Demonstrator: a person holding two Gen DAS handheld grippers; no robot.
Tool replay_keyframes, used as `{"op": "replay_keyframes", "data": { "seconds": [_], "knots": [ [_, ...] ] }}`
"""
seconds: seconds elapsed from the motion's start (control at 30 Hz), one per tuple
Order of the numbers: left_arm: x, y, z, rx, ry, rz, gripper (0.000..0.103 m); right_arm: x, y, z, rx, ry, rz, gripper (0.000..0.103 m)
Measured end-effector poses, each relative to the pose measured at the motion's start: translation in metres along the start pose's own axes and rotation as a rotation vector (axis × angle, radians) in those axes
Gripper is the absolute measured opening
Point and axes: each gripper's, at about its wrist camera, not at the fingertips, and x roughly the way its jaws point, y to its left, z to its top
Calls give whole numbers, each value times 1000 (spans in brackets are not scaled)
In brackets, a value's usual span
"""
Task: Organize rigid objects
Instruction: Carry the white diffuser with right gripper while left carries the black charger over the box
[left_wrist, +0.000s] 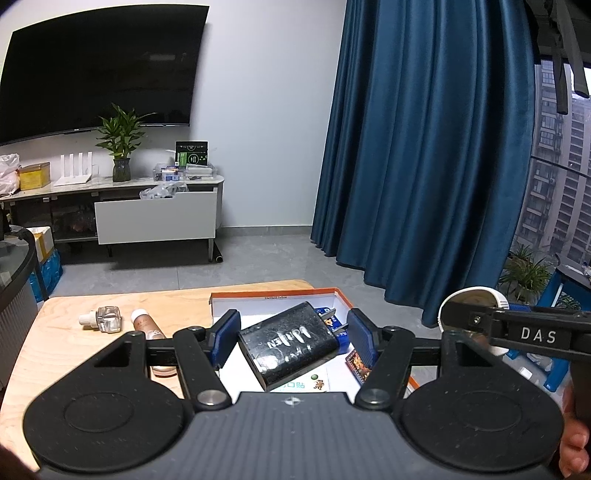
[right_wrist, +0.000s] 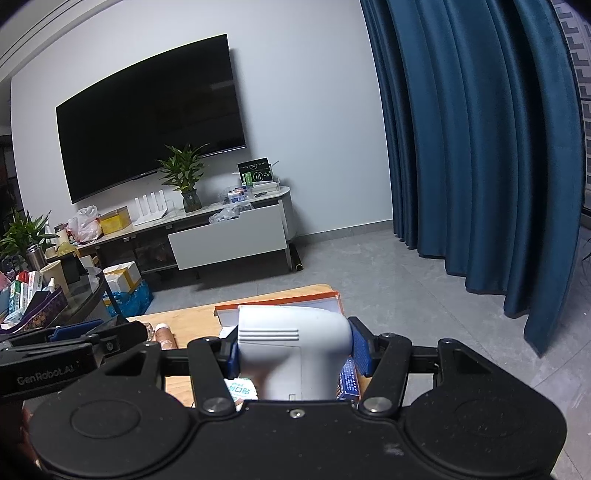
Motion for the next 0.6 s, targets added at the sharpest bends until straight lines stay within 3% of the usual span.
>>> {"op": "replay_keyframes", "data": {
  "seconds": [0.6],
  "knots": [
    [29,-3,0,12,50,-7,64,44,0,1,-9,66,-1,67]
  ]
}}
